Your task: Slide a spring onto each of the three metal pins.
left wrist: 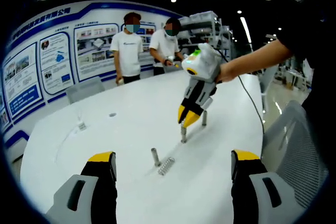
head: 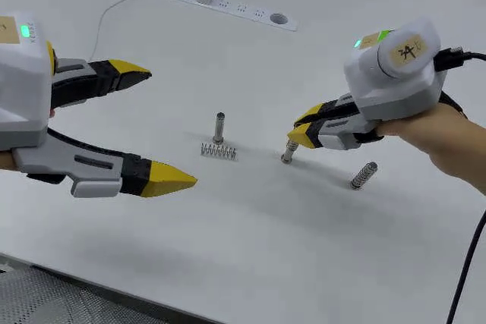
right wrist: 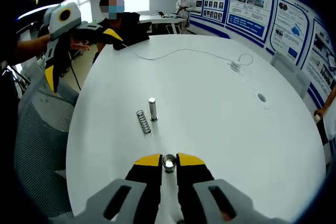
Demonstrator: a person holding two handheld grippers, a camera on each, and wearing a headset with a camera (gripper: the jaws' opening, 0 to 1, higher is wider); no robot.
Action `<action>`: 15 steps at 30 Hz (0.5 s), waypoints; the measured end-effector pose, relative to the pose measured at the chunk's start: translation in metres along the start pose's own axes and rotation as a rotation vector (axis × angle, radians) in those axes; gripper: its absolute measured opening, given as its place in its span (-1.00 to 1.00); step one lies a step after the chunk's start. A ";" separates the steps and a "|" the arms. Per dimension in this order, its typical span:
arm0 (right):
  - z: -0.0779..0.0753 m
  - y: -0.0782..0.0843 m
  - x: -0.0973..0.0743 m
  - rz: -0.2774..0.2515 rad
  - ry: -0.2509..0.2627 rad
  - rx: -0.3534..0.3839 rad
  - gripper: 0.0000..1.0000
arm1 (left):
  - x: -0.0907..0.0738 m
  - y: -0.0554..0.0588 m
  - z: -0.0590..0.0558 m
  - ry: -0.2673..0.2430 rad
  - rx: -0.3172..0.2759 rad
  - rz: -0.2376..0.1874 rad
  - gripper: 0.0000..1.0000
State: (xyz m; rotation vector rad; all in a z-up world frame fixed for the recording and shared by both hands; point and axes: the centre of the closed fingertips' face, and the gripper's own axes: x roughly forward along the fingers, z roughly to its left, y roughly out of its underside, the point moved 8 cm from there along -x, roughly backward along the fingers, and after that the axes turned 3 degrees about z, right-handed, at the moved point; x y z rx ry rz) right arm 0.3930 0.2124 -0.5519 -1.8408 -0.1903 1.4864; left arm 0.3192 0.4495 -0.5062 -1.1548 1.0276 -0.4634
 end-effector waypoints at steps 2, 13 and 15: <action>-0.001 0.001 0.002 0.008 -0.001 0.001 -0.78 | -0.001 0.000 0.003 -0.016 -0.007 -0.004 0.86; -0.001 0.007 0.012 0.042 -0.014 -0.005 -0.78 | -0.005 0.000 0.007 -0.057 -0.016 -0.006 0.95; -0.001 0.009 0.015 0.050 -0.015 -0.013 -0.78 | -0.006 0.000 0.007 -0.059 -0.016 -0.003 0.95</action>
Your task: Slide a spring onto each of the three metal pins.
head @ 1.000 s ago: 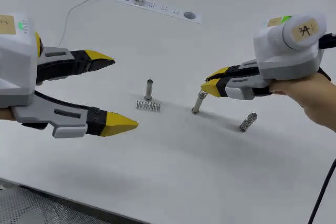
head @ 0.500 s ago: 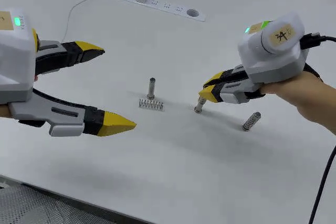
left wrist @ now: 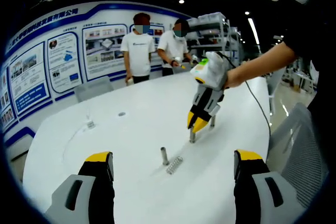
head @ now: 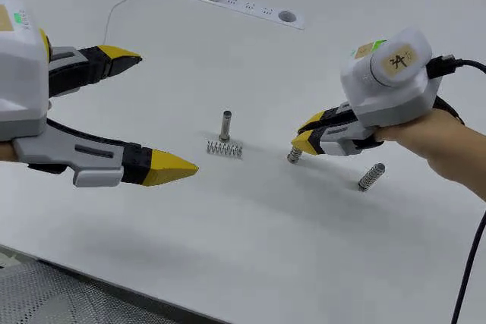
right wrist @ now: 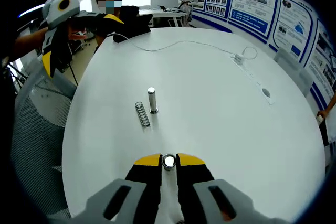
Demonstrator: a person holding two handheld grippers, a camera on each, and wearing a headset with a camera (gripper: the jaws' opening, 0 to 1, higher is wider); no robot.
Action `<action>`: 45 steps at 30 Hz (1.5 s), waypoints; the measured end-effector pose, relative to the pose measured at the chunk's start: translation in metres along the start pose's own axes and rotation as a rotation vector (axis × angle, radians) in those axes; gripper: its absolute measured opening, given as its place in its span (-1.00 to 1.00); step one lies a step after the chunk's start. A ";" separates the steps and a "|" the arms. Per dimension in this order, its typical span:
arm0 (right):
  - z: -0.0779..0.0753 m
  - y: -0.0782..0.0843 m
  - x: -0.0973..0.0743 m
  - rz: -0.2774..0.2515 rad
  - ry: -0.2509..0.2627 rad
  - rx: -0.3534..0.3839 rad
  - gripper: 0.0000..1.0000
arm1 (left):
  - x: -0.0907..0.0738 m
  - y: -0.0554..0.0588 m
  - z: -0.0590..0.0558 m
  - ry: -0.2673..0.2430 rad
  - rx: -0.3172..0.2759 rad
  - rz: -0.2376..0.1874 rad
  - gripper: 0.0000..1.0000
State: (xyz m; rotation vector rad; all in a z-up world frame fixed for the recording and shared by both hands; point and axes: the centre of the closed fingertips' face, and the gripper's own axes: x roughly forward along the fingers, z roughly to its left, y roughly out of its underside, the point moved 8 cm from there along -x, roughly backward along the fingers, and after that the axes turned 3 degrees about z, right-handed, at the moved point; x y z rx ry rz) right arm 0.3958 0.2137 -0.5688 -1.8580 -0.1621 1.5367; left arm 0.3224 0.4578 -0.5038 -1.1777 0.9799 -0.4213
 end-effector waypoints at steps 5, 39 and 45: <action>0.001 0.002 0.003 0.018 0.004 -0.025 -0.77 | -0.003 0.001 0.001 -0.008 -0.004 0.010 0.97; 0.006 -0.014 -0.003 -0.036 -0.009 -0.054 -0.66 | -0.008 0.003 -0.003 -0.023 -0.013 0.050 0.95; 0.017 -0.031 0.004 -0.071 -0.047 -0.095 -0.65 | -0.008 0.005 -0.003 -0.013 0.011 0.083 0.95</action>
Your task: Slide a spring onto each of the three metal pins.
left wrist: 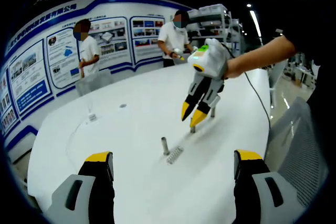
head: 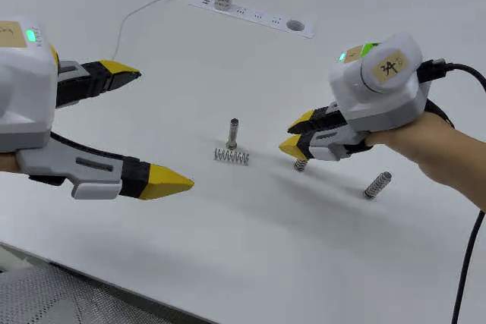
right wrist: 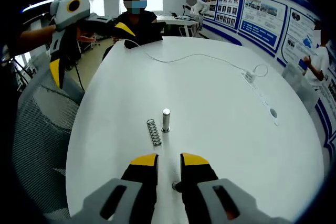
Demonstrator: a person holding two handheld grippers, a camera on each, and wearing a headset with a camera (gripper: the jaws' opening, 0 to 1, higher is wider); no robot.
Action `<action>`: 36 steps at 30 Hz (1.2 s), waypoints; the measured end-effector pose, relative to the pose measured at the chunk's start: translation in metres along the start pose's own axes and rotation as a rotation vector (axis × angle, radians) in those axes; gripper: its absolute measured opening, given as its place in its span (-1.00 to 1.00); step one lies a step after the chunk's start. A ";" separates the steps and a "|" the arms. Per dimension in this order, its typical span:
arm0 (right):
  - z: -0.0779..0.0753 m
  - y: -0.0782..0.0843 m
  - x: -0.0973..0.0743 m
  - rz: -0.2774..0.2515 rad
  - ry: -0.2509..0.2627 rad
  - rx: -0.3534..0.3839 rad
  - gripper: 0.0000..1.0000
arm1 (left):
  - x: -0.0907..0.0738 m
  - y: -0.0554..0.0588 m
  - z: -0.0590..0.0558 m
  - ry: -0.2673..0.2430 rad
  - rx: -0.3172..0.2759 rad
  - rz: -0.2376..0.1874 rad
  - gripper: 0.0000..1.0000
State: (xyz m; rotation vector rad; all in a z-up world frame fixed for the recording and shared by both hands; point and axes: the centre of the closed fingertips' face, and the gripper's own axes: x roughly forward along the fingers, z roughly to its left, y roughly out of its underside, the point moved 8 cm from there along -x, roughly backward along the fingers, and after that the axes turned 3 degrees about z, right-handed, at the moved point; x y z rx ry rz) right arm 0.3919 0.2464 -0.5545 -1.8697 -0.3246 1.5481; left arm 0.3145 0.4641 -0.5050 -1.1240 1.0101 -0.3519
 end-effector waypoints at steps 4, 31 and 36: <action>0.006 -0.012 0.011 -0.001 -0.025 -0.059 -0.65 | -0.002 0.001 0.003 -0.001 -0.002 0.005 0.95; 0.013 -0.010 0.078 0.146 -0.141 -0.197 -0.66 | -0.006 0.004 0.008 -0.011 -0.012 0.003 0.91; 0.011 -0.010 0.082 0.146 -0.156 -0.182 -0.71 | -0.008 0.006 0.009 -0.008 -0.009 0.003 0.89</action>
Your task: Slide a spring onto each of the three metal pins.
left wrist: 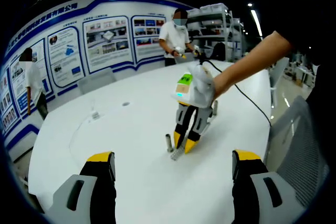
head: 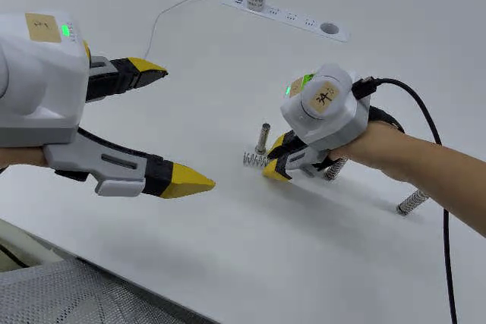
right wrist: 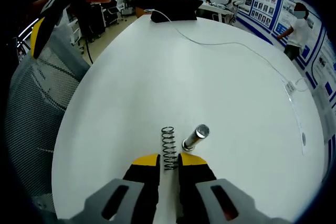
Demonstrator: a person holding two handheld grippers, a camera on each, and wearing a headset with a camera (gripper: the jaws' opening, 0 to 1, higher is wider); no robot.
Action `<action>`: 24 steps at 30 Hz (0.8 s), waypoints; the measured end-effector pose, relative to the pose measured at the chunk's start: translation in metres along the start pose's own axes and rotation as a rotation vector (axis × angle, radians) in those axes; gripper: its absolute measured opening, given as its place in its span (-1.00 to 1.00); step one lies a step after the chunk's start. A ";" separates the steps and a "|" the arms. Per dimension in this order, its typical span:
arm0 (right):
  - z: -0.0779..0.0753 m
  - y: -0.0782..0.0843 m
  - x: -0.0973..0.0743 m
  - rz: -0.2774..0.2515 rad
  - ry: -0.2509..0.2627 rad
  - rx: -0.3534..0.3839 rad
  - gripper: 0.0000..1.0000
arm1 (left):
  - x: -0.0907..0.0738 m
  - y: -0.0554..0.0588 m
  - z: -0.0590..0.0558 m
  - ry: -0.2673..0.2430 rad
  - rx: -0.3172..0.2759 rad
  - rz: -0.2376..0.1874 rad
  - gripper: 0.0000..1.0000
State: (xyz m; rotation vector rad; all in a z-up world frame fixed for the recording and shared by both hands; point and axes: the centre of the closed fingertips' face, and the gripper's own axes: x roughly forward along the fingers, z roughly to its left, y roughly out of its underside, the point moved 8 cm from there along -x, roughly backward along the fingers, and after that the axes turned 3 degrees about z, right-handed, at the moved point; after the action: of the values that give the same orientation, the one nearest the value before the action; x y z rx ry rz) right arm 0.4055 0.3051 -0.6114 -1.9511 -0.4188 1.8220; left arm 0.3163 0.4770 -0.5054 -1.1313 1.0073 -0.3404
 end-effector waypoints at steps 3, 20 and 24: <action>0.000 0.001 0.000 0.004 -0.021 0.006 -0.74 | 0.000 0.002 0.001 -0.004 -0.002 0.004 0.89; 0.005 -0.002 -0.005 0.008 -0.006 0.030 -0.77 | 0.004 0.000 -0.013 0.039 -0.012 -0.008 0.80; 0.009 -0.008 -0.014 -0.018 -0.002 0.020 -0.78 | 0.005 0.001 -0.014 0.042 -0.016 -0.002 0.77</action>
State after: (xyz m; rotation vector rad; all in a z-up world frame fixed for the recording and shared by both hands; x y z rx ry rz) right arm 0.3958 0.3059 -0.5954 -1.9259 -0.4164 1.8102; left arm 0.3071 0.4656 -0.5096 -1.1433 1.0473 -0.3594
